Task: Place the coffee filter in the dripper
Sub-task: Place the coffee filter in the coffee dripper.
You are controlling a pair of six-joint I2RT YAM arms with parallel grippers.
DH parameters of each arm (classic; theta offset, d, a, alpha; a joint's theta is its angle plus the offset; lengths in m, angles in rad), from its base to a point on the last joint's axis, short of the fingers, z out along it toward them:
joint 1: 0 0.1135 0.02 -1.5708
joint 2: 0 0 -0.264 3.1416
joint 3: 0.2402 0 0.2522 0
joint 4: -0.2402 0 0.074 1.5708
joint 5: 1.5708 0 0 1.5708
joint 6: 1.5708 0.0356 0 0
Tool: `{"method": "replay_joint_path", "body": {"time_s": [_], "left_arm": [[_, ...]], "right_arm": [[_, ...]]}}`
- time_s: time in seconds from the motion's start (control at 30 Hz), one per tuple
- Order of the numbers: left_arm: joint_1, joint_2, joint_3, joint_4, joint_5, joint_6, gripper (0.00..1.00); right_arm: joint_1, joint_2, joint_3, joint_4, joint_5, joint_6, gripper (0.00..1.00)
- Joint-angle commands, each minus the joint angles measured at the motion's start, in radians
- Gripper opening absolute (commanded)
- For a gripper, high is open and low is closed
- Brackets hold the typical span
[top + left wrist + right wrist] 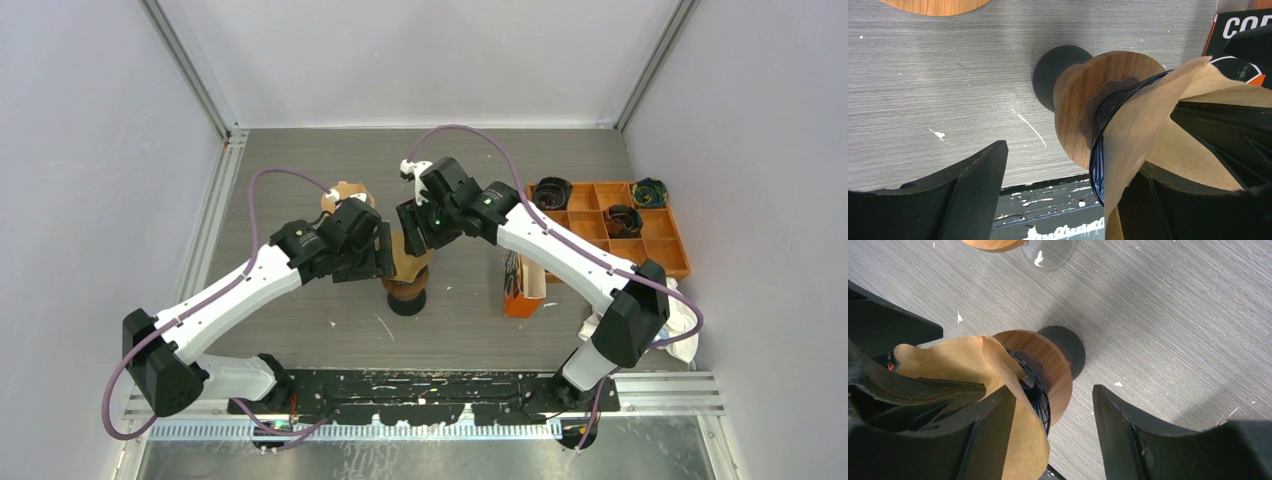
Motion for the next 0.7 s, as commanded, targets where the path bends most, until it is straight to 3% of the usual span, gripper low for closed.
{"method": "replay_joint_path", "body": {"time_s": [0.0,0.67], "left_arm": [[0.005,-0.025,-0.005,0.062,0.010,0.023,0.76],[0.006,-0.090,-0.025,0.103,-0.026,0.023,0.78]], "right_arm": [[0.002,-0.008,-0.021,0.061,0.021,-0.024,0.63],[0.002,-0.017,-0.061,0.086,0.031,-0.033,0.62]]}}
